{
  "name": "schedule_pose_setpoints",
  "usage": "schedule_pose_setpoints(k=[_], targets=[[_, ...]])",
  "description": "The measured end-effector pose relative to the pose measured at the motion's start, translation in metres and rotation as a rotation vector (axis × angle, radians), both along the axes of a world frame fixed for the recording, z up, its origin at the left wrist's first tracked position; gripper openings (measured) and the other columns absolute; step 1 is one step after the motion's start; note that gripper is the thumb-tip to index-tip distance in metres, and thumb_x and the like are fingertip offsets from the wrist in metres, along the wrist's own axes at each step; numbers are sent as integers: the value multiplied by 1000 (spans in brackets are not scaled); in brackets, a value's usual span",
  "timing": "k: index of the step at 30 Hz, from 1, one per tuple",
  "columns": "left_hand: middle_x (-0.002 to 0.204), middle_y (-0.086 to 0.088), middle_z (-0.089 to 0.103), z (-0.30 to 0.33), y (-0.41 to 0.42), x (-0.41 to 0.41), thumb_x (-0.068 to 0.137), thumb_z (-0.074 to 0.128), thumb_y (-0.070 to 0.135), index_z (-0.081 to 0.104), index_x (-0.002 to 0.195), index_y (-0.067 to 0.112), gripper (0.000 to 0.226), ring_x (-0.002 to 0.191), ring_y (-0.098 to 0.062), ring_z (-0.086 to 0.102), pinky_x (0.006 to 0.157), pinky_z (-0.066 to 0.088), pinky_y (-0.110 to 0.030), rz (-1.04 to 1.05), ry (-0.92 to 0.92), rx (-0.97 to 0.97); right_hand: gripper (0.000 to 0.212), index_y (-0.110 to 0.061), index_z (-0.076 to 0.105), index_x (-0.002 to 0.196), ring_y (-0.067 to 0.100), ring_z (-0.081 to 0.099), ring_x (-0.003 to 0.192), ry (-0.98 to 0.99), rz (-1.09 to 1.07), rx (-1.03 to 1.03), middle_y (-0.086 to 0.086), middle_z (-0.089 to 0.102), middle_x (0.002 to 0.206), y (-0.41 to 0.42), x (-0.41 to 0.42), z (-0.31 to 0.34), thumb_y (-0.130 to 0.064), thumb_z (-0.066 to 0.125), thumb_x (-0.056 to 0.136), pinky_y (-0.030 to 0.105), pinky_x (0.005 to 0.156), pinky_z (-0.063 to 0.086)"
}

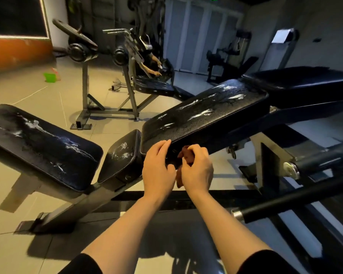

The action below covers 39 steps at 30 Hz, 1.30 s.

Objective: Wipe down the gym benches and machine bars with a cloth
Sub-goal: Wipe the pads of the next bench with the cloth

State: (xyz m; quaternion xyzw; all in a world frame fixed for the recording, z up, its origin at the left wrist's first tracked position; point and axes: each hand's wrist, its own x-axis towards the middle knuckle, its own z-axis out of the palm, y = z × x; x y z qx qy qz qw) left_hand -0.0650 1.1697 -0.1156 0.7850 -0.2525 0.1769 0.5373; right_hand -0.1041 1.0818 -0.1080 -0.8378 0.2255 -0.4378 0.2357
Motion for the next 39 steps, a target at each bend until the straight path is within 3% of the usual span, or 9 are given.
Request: schedule_pose_setpoints(k=[5, 9, 13, 16, 21, 25, 27, 31, 39], targets=[[147, 7, 41, 4, 21, 0, 85, 55, -2, 43, 143, 22, 64, 134, -10, 37, 110, 32, -28, -55, 9, 181, 21, -11, 55, 113, 16, 57, 93, -273, -118, 101, 6, 57, 108, -8, -14, 26, -12, 61, 93, 1, 61, 33], [151, 7, 36, 1, 34, -3, 87, 55, 2, 39, 146, 22, 64, 136, -9, 34, 111, 28, -25, -19, 30, 219, 27, -7, 50, 118, 19, 56, 106, -453, -184, 221, 14, 55, 120, -31, -18, 46, -9, 61, 93, -1, 63, 37], [157, 7, 25, -8, 43, 3, 89, 58, 6, 28, 151, 23, 71, 142, -10, 26, 114, 24, -27, -10, -24, 319, 33, -8, 57, 113, 26, 58, 106, -364, -104, 97, 13, 56, 118, -18, 0, 38, -9, 72, 83, 4, 71, 36], [157, 5, 26, -9, 47, 9, 90, 57, 6, 28, 151, 22, 69, 142, -12, 25, 113, 20, -24, 28, -10, 322, 43, -9, 63, 111, 28, 56, 105, -227, 1, -32, 13, 56, 117, -1, 9, 20, -3, 80, 72, 21, 74, 46], [155, 5, 28, -15, 47, 10, 89, 59, 6, 29, 150, 22, 71, 141, -11, 29, 113, 27, -28, 10, 50, 327, 38, -13, 66, 106, 23, 54, 103, 63, 232, -138, 6, 58, 111, 19, 9, -21, 3, 76, 73, 26, 75, 50], [156, 7, 27, -14, 55, 15, 88, 58, 6, 29, 150, 25, 71, 141, -10, 28, 114, 27, -28, -43, 40, 340, 28, -6, 65, 100, 24, 58, 97, -290, 113, -94, 11, 57, 107, 18, 8, -1, -4, 75, 74, 19, 72, 51], [157, 9, 25, -15, 61, 18, 89, 58, 7, 28, 151, 27, 71, 142, -10, 26, 115, 25, -28, -58, 37, 361, 28, -3, 64, 103, 27, 58, 99, -373, 32, -135, 15, 57, 109, 6, 8, 13, -9, 73, 77, 23, 74, 51], [157, 11, 25, -17, 67, 23, 89, 57, 8, 26, 151, 29, 72, 142, -10, 25, 116, 25, -31, -83, 42, 389, 40, -5, 64, 105, 32, 57, 98, -201, -14, -221, 15, 59, 107, -3, 15, -2, 5, 79, 69, 28, 71, 47], [154, 10, 30, -20, 68, 28, 87, 57, 4, 31, 149, 28, 71, 140, -8, 29, 110, 24, -21, -116, 34, 326, 36, -13, 65, 100, 22, 59, 87, 54, 228, -262, 4, 59, 99, 24, 22, -35, -4, 82, 69, 24, 61, 49]])
